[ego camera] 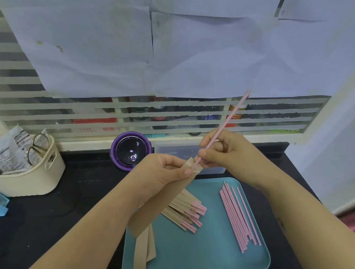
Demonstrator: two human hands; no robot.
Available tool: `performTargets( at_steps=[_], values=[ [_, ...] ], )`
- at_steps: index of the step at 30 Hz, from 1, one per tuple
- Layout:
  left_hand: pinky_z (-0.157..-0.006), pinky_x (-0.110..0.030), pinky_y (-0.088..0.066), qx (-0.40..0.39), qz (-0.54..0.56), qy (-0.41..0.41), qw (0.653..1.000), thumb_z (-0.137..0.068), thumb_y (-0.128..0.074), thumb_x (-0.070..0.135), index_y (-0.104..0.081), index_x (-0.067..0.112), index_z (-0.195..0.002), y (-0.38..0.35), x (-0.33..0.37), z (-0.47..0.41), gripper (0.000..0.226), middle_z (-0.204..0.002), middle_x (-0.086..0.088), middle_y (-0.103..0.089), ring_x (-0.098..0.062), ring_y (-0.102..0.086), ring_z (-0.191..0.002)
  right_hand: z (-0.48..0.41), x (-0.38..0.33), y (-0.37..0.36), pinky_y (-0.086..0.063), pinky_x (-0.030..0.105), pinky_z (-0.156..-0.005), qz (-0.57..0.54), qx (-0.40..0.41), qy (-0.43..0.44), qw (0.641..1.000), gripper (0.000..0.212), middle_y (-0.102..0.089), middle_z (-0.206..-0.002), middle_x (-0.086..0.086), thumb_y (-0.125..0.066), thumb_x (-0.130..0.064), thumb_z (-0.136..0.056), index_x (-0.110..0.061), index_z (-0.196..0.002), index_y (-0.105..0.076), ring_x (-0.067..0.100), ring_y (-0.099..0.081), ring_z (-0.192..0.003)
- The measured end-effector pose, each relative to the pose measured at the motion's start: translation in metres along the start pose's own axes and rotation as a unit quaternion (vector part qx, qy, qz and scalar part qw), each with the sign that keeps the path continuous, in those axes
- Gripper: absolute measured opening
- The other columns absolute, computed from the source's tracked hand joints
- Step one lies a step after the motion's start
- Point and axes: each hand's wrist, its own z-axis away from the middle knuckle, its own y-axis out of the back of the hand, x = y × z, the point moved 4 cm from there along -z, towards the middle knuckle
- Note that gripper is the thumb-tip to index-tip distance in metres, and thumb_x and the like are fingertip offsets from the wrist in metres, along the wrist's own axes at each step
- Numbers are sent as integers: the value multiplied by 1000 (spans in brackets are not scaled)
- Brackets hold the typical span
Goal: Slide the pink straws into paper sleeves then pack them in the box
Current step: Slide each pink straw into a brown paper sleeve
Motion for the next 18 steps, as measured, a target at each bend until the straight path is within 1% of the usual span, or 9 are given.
performTargets(
  at_steps=[2, 5, 7, 8, 12, 15, 18],
  values=[
    [-84, -34, -51, -6, 10, 4, 1000, -75, -74, 32, -77, 27, -85, 1, -1, -1, 12, -84, 4, -75, -12, -66, -77, -1, 1, 2, -56, 35, -85, -9, -14, -5, 1000, 5, -73, -86, 14, -60, -7, -89, -10, -92, -59, 27, -71, -87],
    [-88, -36, -50, -34, 68, 19, 997, -64, -74, 36, -78, 25, -86, -1, -4, -2, 25, -85, 1, -75, -13, -66, -78, -3, 3, 3, -55, 32, -88, -21, -49, -28, 998, 6, -74, -93, 13, -58, -5, -90, -10, -93, -58, 24, -70, -93],
    [-89, -38, -50, -53, 85, 24, 995, -62, -74, 35, -77, 22, -88, -2, -6, -3, 29, -87, -1, -75, -15, -66, -81, -5, 6, 3, -52, 35, -93, -35, -72, -43, 996, 5, -73, -96, 13, -58, -6, -90, -11, -91, -57, 25, -69, -97],
    [-87, -35, -52, -61, 93, 24, 993, -63, -73, 33, -77, 20, -91, -2, -7, -4, 30, -86, -2, -75, -15, -67, -81, -6, 8, 3, -51, 38, -96, -38, -78, -47, 995, 4, -73, -97, 14, -59, -7, -89, -11, -90, -58, 25, -69, -98],
    [-78, -21, -54, -76, 124, 15, 989, -68, -71, 24, -74, 12, -98, -5, -6, -4, 33, -83, -3, -74, -10, -68, -76, -8, 14, 5, -50, 41, -97, -10, -59, -53, 997, 5, -74, -92, 11, -63, -15, -87, -12, -84, -65, 24, -69, -95],
    [-80, -21, -55, -77, 123, 13, 989, -67, -70, 22, -74, 17, -94, -7, -4, -5, 29, -84, -3, -75, -11, -69, -78, -10, 16, 6, -52, 40, -95, 22, -32, -59, 998, 13, -74, -88, 9, -67, -26, -83, -14, -82, -70, 22, -69, -91],
    [-79, -22, -54, -82, 89, 8, 993, -69, -71, 21, -74, 23, -93, -7, -3, -6, 24, -88, 0, -76, -10, -70, -80, -13, 18, 5, -52, 40, -93, 41, -33, -73, 996, 26, -73, -90, 11, -69, -34, -80, -9, -85, -72, 23, -69, -91]
  ],
)
